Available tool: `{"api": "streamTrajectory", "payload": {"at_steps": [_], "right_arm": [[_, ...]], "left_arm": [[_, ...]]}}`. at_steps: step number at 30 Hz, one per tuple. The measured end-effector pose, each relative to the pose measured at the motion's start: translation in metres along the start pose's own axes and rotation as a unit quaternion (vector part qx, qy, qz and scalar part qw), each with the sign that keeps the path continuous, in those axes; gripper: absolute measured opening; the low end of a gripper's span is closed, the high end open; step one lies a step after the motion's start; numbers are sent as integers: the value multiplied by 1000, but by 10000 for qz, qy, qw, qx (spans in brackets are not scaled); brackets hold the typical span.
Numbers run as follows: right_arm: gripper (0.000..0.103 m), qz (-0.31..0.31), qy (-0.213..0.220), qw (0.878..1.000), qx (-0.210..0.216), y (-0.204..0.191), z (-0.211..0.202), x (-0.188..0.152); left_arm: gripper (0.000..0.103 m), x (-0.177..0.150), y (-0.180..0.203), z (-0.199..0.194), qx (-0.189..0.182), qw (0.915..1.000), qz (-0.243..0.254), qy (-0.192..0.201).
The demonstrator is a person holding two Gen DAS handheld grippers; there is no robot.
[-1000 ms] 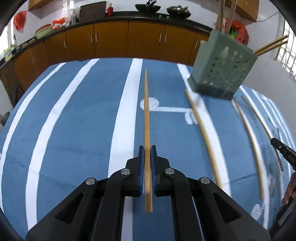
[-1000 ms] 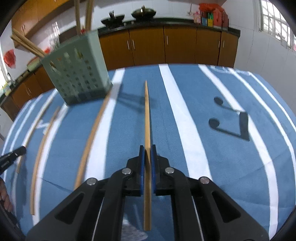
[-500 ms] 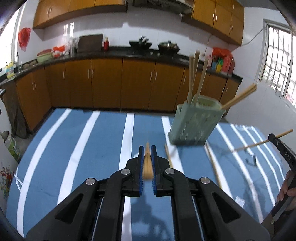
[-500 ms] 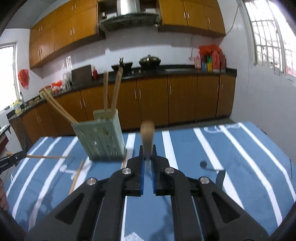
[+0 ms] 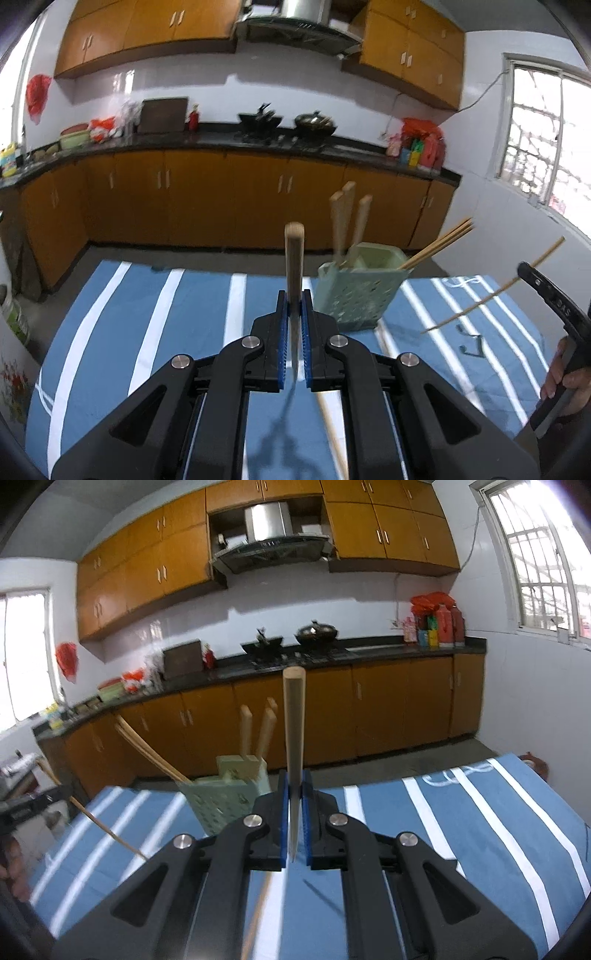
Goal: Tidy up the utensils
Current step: 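Lift both held chopsticks upright and carry them over the green holder, then open both tools to drop the chopsticks into the green holder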
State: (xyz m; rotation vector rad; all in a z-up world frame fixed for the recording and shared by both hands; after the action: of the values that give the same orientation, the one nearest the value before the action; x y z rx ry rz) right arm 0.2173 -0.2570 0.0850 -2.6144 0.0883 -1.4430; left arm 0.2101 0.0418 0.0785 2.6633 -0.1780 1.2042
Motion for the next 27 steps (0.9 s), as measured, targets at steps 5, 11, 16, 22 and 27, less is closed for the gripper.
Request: {"api": "streamTrajectory", "payload": {"at_steps": [5, 11, 16, 22, 27], "right_arm": [[8, 144, 218, 9975, 659, -11, -26, 35], [8, -11, 675, 9945, 796, -31, -38, 74], [8, -260, 815, 9946, 587, -49, -13, 91], [8, -263, 468, 9975, 458, -53, 42, 95], [8, -229, 220, 9984, 466, -50, 64, 88]], "left_arm": [[7, 25, 29, -25, -266, 9985, 245, 402], [7, 69, 56, -35, -285, 9934, 264, 1076], [7, 100, 66, -20, -139, 9888, 83, 1486], [7, 110, 72, 9, -115, 9879, -84, 1541], [7, 99, 73, 29, -64, 9913, -36, 1312]]}}
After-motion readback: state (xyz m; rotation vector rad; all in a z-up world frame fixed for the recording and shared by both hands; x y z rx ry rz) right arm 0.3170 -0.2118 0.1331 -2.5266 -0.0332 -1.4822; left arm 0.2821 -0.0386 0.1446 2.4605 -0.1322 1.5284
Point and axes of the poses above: each gripper's, at about its wrist camera, not at the fingertips, and z roughly the way its jaws point, y to its right, x to its top, the point moved 5 cm from there along z, roughly the way its jaws point, and after that the axes turned 12 degrees about -y, right-handed, at the moved point
